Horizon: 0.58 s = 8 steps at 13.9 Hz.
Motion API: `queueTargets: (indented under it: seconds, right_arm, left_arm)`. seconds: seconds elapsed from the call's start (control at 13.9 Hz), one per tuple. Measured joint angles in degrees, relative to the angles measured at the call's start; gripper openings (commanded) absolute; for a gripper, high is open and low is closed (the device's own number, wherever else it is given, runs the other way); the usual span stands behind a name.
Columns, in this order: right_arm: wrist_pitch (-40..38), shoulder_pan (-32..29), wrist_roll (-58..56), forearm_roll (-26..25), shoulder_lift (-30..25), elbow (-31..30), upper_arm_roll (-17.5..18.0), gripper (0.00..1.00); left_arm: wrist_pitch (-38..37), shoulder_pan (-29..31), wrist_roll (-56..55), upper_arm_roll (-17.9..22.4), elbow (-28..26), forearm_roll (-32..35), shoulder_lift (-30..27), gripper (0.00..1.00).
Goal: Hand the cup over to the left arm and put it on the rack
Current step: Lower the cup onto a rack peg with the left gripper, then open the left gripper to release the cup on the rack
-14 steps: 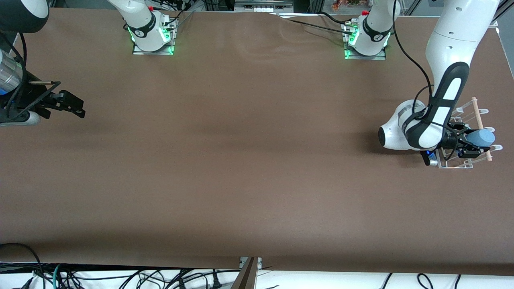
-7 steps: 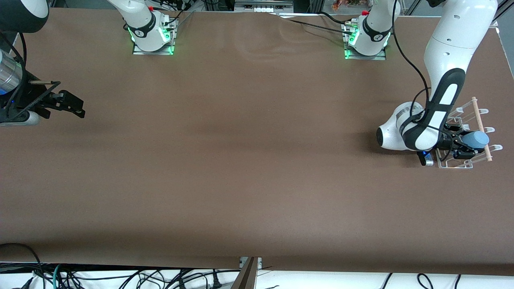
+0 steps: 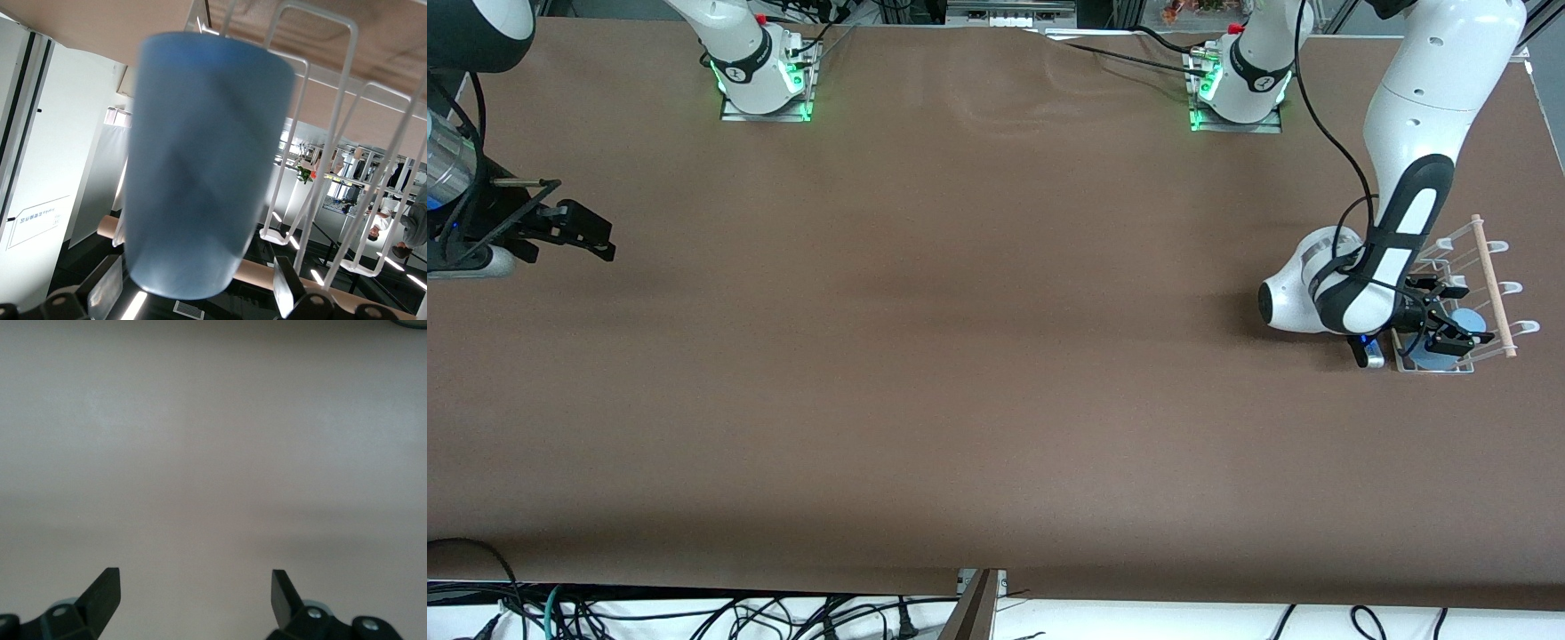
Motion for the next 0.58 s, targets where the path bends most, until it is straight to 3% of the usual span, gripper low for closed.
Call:
queueTargets:
  seconds: [0.36,0.58]
  right_arm:
    - [0.0,0.0,-0.1,0.0,0.0,0.2,0.0,1.0]
    - [0.0,0.0,-0.1,0.0,0.0,0.2,0.0,1.0]
  left_arm:
    - [0.0,0.0,-0.5,-0.3,0.7,-1.1,-0.9,1.0]
    - [-0.2,-0.9,-0.5,-0.8,2.7,-8.3,-3.8,1.0]
